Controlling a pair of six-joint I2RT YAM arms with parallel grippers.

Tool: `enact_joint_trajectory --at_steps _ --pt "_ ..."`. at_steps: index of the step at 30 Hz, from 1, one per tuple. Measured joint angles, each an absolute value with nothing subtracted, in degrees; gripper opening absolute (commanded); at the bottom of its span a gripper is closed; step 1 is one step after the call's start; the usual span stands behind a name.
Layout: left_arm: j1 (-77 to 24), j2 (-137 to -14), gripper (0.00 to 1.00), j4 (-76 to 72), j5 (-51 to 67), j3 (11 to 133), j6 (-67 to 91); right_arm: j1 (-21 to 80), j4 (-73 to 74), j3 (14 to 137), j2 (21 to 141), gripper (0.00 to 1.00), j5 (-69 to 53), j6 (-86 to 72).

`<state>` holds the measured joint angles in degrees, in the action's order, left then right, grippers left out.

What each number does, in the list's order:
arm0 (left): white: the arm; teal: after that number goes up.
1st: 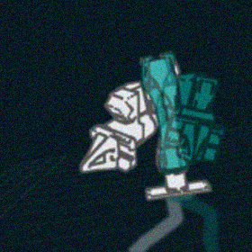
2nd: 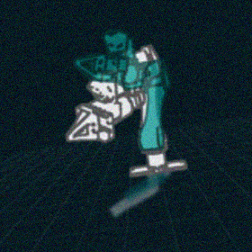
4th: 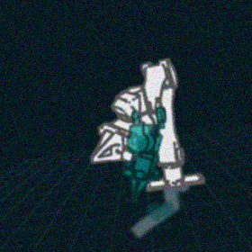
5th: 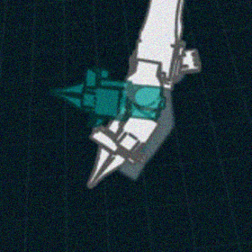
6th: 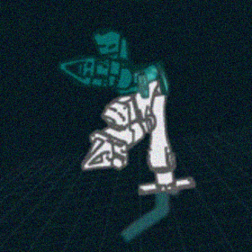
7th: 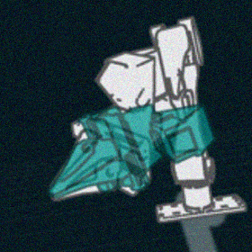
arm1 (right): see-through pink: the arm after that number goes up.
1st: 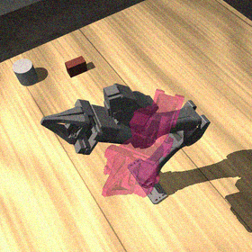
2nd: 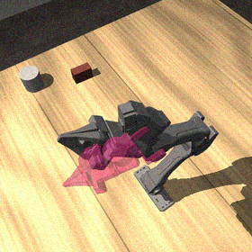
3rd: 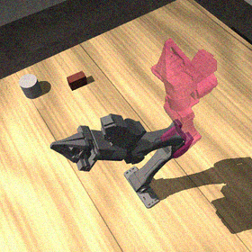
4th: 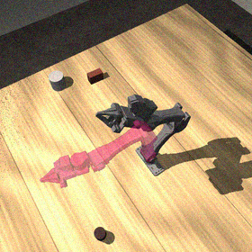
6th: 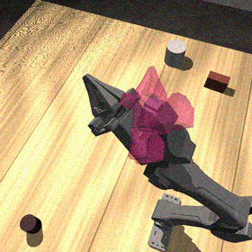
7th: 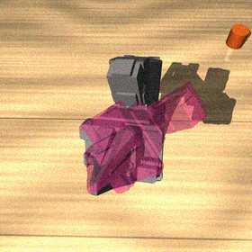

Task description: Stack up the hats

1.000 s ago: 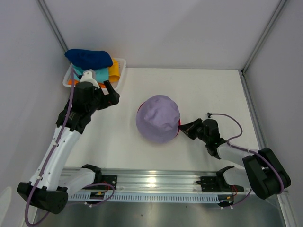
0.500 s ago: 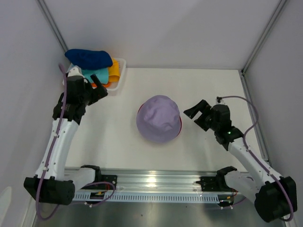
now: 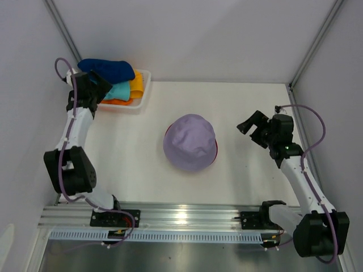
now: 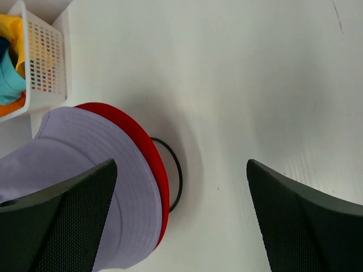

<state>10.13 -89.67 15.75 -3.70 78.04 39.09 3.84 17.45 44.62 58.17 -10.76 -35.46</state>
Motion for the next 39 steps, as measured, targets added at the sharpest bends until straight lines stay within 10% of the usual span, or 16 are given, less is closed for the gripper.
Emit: enact_joint_trajectory --at_steps 10,17,25,39 --pt "11.22 -112.44 0.94 -0.91 -1.28 91.26 43.77 3.84 9.76 47.07 68.47 0.99 -12.86 -34.68" --pt "11.29 -121.38 0.76 -3.09 0.86 104.66 42.89 3.70 5.87 47.99 73.03 1.00 -12.75 -34.94" --pt "11.38 -123.68 0.01 -1.54 1.58 108.90 40.49 3.62 4.84 50.22 76.51 1.00 -13.02 -34.92" --pt "12.14 -115.98 0.01 14.66 6.13 110.98 30.65 3.62 5.63 58.22 75.81 0.99 -18.46 -34.28"
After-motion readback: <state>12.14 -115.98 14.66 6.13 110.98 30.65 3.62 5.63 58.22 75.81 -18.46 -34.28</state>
